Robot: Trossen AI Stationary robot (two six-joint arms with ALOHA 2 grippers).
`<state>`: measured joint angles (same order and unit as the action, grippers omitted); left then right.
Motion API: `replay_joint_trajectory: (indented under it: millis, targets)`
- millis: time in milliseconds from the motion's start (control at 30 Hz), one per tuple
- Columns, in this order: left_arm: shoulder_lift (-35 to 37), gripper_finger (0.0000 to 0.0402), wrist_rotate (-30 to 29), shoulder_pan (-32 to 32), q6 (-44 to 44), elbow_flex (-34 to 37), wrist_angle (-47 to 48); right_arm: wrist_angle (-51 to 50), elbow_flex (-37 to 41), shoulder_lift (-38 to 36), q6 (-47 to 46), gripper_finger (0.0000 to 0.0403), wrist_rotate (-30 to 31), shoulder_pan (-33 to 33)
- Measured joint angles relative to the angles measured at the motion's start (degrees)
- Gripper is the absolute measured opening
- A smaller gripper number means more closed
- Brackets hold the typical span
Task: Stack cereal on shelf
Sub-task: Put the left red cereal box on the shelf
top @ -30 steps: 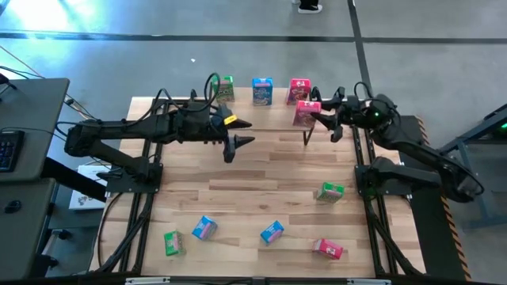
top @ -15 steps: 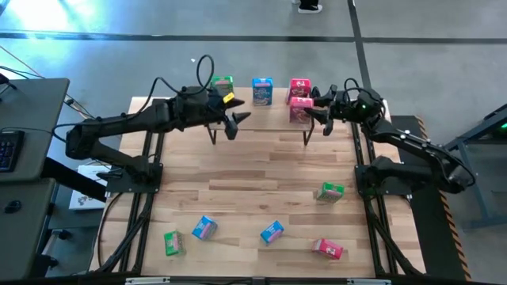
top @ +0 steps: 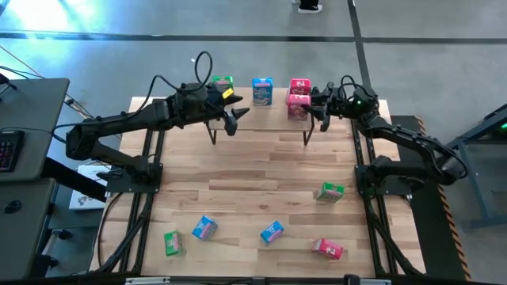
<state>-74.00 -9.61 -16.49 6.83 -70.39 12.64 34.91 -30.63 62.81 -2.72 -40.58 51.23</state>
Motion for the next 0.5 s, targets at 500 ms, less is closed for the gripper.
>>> replay_joint_trajectory:
  millis: [500]
  targets:
    - [-0.02,0.0223,0.00,0.02,0.02,0.00,-0.02,0.05,0.00,1.35,1.26,0.0161,-0.17,1.39]
